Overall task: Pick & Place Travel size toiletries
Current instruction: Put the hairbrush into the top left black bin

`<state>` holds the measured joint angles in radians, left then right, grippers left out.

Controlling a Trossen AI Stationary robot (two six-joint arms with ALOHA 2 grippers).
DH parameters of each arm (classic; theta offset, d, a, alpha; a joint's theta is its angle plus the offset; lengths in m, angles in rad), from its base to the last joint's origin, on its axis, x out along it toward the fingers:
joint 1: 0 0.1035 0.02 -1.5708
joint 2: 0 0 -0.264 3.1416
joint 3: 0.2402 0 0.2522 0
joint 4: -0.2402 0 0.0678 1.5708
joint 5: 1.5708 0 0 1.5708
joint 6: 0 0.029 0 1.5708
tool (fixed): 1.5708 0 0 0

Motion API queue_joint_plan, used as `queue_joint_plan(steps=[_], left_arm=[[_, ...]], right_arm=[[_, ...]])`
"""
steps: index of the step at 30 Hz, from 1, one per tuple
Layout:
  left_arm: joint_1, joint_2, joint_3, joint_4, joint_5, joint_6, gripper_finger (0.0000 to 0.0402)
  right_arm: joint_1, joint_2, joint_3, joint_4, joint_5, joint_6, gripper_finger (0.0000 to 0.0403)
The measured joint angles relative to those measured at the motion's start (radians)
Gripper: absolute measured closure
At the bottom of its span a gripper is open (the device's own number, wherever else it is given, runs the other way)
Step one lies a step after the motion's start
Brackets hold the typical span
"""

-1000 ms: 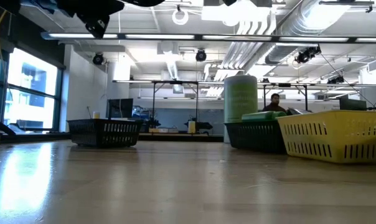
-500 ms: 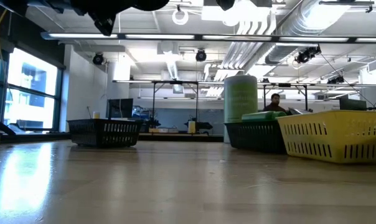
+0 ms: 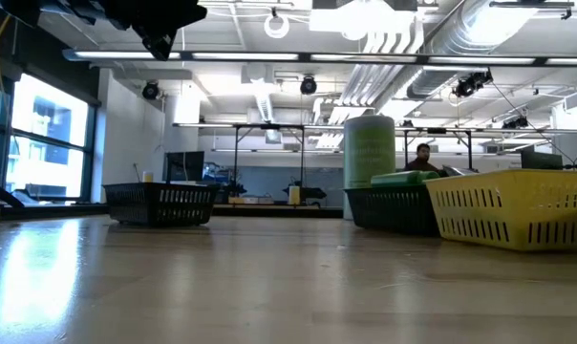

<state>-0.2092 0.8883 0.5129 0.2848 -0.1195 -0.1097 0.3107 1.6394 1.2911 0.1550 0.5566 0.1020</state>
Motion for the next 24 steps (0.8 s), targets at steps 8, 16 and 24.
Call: queue_joint_plan(steps=[8,16,24], left_arm=[[0.000,0.000,0.000,0.003,0.000,0.000,0.0302],[0.000,0.000,0.000,0.004,0.000,0.000,0.0302],[0.000,0.000,-0.001,0.005,0.000,0.000,0.0302]], right_arm=[[-0.017,0.000,0.000,-0.010,-0.045,0.025,0.0399],[-0.024,0.002,0.000,-0.050,-0.069,0.070,0.0399],[-0.035,0.017,0.001,-0.079,-0.066,0.104,0.0399]])
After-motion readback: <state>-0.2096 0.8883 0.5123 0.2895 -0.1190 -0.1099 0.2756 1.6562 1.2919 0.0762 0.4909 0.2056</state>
